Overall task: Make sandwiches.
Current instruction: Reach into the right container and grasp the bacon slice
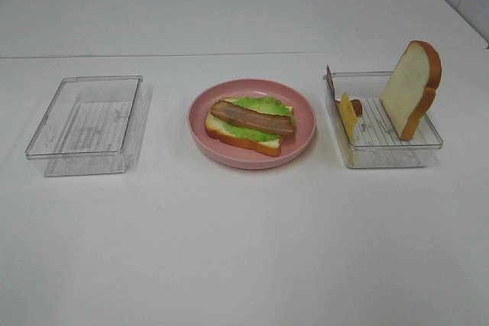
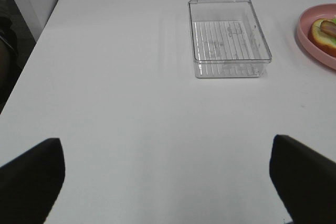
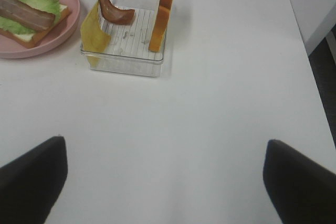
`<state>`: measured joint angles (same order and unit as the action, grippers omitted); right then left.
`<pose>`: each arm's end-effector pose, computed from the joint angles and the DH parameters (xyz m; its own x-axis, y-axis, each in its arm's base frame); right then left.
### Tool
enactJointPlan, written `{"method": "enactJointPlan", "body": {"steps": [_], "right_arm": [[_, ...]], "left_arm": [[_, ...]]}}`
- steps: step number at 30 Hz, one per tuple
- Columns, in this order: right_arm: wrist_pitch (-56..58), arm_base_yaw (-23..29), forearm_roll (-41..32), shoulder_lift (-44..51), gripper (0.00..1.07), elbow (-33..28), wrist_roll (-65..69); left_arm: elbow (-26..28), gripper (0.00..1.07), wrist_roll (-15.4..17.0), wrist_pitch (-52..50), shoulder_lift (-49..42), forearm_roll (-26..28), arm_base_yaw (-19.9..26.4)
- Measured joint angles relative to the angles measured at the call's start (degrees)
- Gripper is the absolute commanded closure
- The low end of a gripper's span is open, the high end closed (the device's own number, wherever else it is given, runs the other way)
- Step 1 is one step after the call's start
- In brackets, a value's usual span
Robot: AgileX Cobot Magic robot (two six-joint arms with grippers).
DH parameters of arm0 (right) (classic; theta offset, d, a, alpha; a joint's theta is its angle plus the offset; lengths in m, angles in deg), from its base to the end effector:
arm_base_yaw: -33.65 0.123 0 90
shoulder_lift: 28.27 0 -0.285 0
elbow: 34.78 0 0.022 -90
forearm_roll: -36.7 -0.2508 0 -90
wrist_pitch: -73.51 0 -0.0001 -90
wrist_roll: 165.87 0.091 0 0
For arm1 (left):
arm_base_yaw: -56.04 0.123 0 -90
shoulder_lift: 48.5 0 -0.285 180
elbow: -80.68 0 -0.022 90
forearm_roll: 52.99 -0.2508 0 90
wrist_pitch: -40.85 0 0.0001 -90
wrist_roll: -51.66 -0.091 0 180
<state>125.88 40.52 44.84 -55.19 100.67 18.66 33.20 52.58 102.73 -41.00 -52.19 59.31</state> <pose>0.0528 -0.0039 0.3025 -0.5486 -0.0741 -0.8328 -0.0305 0.9972 -0.0687 -0.0086 -0.0016 0.2809 -0.4499 -0.0484 -0.8918 -0.0563 0.9981 -0.0258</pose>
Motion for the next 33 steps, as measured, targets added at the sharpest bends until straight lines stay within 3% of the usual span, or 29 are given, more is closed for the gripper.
{"method": "enactJointPlan", "body": {"steps": [6, 8, 17, 20, 22, 25, 27, 30, 33], "right_arm": [[-4.4, 0.0, 0.2, -13.7, 0.09, 2.6, 0.0], [-4.9, 0.0, 0.2, -23.3, 0.09, 5.9, 0.0], [-5.6, 0.0, 0.1, -42.0, 0.09, 16.8, 0.0], [-5.7, 0.0, 0.1, -43.9, 0.09, 18.2, 0.0], [-5.7, 0.0, 0.1, -50.6, 0.09, 23.5, -0.5], [-5.7, 0.0, 0.1, -52.3, 0.09, 25.0, -0.7], [-5.3, 0.0, 0.1, -57.8, 0.09, 30.9, -1.5], [-4.1, 0.0, -0.4, -61.9, 0.09, 35.4, -1.5], [-3.6, 0.0, -0.9, -63.1, 0.09, 36.8, -1.5]], "left_arm": [[0.0, 0.09, 0.0, 0.0, 0.0, 0.0, 0.0], [0.0, 0.09, 0.0, 0.0, 0.0, 0.0, 0.0], [0.0, 0.09, 0.0, 0.0, 0.0, 0.0, 0.0], [0.0, 0.09, 0.0, 0.0, 0.0, 0.0, 0.0], [0.0, 0.09, 0.0, 0.0, 0.0, 0.0, 0.0], [0.0, 0.09, 0.0, 0.0, 0.0, 0.0, 0.0], [0.0, 0.09, 0.0, 0.0, 0.0, 0.0, 0.0], [0.0, 0.09, 0.0, 0.0, 0.0, 0.0, 0.0], [0.0, 0.09, 0.0, 0.0, 0.0, 0.0, 0.0]]}}
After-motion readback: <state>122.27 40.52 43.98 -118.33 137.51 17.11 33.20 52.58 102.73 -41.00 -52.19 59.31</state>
